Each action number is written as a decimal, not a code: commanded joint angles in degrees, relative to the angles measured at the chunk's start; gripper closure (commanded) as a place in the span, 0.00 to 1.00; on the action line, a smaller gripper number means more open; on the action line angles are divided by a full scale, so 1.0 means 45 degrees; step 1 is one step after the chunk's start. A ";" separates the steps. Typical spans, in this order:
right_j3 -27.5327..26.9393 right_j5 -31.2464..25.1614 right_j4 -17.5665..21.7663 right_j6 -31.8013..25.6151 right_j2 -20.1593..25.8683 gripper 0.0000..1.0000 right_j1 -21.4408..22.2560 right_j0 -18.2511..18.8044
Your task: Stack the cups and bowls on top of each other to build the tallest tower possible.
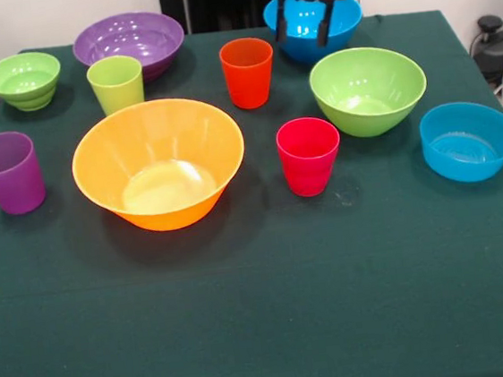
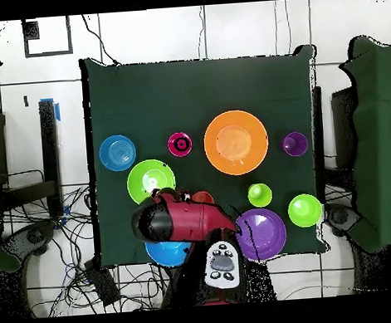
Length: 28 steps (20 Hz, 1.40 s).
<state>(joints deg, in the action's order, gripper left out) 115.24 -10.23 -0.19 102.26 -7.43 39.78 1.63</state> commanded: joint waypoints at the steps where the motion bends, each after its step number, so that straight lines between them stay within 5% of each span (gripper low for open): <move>1: -0.0821 0.0586 -0.0476 0.2172 0.1029 0.00 -0.0559 0.0320; 12: -0.1836 -0.0477 -0.0903 0.1995 0.1141 0.00 -0.0715 0.0333; 28: -0.1255 -0.0351 -0.1468 0.2499 0.0972 0.00 -0.0528 0.0177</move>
<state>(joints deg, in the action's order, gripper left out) 111.09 -10.25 -4.48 104.07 -7.40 39.41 2.83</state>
